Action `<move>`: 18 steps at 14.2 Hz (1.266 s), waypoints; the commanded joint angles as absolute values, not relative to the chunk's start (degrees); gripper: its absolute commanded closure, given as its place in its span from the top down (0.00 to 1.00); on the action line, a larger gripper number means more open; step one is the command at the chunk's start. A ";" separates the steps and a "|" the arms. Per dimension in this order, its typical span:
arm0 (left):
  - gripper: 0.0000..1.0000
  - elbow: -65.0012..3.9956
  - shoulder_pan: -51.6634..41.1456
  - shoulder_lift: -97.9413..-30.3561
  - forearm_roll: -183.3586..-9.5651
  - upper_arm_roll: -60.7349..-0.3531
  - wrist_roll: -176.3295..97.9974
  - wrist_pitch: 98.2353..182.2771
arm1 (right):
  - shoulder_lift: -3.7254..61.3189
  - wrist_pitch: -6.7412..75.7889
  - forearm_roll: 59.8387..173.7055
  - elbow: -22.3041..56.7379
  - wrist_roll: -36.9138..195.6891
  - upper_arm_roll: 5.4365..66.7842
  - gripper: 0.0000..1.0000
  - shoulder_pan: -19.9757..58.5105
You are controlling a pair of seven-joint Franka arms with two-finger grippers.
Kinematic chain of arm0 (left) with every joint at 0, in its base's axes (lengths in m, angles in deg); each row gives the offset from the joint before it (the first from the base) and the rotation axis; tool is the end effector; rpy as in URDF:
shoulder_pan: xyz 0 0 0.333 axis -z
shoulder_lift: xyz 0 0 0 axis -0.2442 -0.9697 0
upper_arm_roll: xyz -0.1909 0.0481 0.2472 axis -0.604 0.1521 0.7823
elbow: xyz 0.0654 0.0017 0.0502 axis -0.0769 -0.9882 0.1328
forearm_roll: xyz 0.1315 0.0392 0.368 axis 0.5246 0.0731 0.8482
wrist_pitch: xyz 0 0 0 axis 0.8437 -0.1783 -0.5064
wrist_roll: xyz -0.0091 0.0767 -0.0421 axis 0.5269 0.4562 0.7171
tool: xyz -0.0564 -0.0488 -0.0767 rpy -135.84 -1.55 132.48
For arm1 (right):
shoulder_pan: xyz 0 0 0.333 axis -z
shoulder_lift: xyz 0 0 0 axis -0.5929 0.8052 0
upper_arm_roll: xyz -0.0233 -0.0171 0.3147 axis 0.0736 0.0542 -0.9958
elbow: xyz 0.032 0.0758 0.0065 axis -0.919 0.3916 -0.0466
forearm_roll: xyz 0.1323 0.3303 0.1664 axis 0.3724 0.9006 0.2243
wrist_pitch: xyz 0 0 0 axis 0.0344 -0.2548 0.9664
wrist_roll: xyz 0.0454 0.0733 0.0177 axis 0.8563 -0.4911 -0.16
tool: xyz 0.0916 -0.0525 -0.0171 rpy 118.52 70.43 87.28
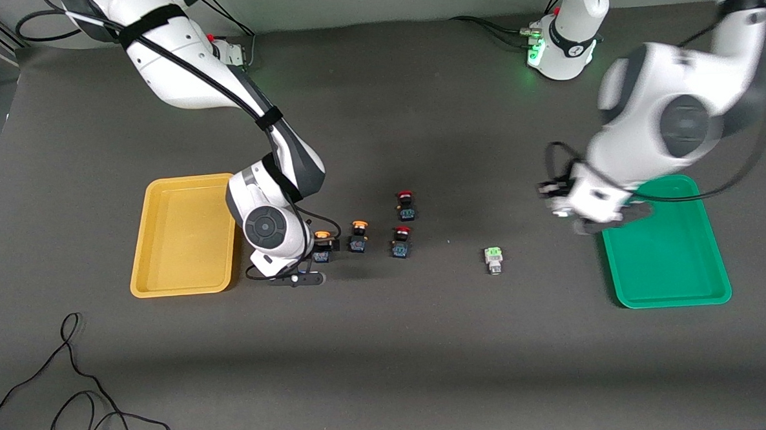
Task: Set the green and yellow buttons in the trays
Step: 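Drop the white switch in the green tray while the right gripper grasps, then lower the yellow-cap button into the yellow tray while the left gripper reaches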
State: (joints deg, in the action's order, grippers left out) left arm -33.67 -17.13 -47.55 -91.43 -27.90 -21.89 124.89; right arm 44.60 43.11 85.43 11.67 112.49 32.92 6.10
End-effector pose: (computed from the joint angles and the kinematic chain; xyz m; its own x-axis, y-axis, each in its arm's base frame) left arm 0.5714 -0.1268 0.4495 0.9581 0.2048 -0.2005 0.2145 -0.9763 0.0279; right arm 0.5919 0.3224 0.2073 0.9864 -0.0562 -0.1546 -0.0523 -0.9982 0.0292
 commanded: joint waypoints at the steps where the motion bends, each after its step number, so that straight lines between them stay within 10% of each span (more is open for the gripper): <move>1: 0.00 -34.24 -28.07 -48.02 -88.98 -28.30 -36.68 124.34 | 46.90 47.65 86.17 12.58 114.56 33.47 1.00 4.21; 4: 0.00 -38.08 -34.33 -51.61 -83.62 -28.30 -45.25 132.57 | 47.34 51.52 86.08 14.52 115.00 33.56 0.86 3.50; 6: 0.00 -41.78 -36.01 -56.43 -81.33 -28.21 -45.97 141.79 | 47.26 51.88 85.99 14.61 114.92 33.56 0.09 3.50; 7: 0.00 -42.23 -36.63 -59.59 -79.58 -28.21 -45.97 145.05 | 47.00 51.88 85.47 14.61 114.83 33.56 0.00 3.15; 12: 0.06 -42.15 -37.16 -65.77 -77.11 -28.04 -45.97 150.53 | 42.61 48.83 86.16 14.52 118.25 33.91 0.00 2.88; 14: 0.98 -41.45 -36.90 -66.48 -74.21 -28.13 -45.97 149.66 | 38.32 43.47 86.17 14.44 118.87 34.26 0.00 3.14; 18: 1.00 -32.96 -37.16 -64.19 -74.89 -28.48 -47.98 138.29 | 27.50 28.71 86.17 14.26 117.64 40.05 0.00 3.06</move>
